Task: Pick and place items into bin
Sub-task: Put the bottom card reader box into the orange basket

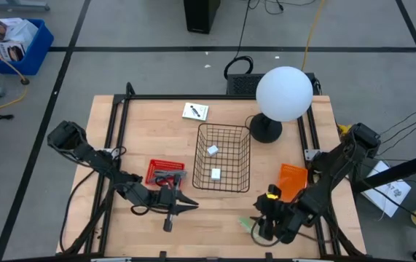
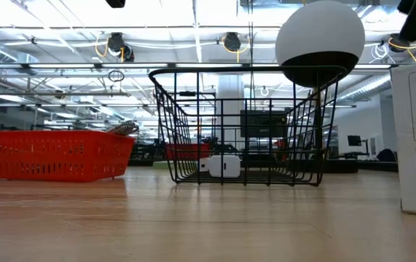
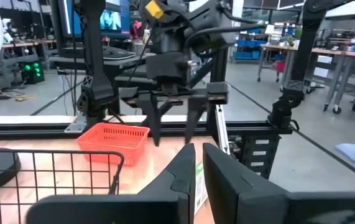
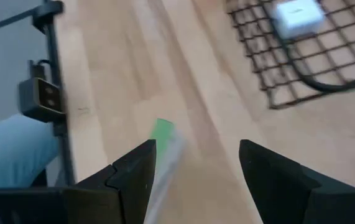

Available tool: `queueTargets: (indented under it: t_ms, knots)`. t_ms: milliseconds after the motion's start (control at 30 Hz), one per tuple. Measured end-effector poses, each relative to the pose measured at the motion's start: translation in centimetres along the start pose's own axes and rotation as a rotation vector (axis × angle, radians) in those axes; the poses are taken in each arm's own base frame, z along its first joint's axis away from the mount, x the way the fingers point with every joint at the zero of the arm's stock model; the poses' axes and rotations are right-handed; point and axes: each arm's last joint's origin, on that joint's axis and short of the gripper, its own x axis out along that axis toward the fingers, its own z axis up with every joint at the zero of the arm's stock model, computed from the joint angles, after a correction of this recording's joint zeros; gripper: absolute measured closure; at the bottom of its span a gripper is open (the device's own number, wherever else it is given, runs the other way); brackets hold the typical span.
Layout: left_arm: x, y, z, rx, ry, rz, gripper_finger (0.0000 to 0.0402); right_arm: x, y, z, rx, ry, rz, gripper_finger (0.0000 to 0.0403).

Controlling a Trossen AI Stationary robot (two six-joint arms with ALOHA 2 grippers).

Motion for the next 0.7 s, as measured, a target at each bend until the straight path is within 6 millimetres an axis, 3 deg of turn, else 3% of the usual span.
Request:
queueTargets:
  t_ms: [200, 433, 700]
  knots:
    - [0.0, 0.0, -0.1, -0.026, 0.007, -0.001, 0.0366, 0.4, 1.8, 0.6, 0.025, 0.041, -0.027, 0.0176]
    - [-0.1, -0.2, -0.1, -0.030, 0.008, -0.010, 0.0366, 3.0, 2.2, -0.8, 0.047, 0.178, -0.081, 0.0177]
    - [-0.1, -0.2, -0.1, -0.043, 0.009, -0.010, 0.0366, 3.0, 2.3, -0.7, 0.054, 0.177, -0.060, 0.0178]
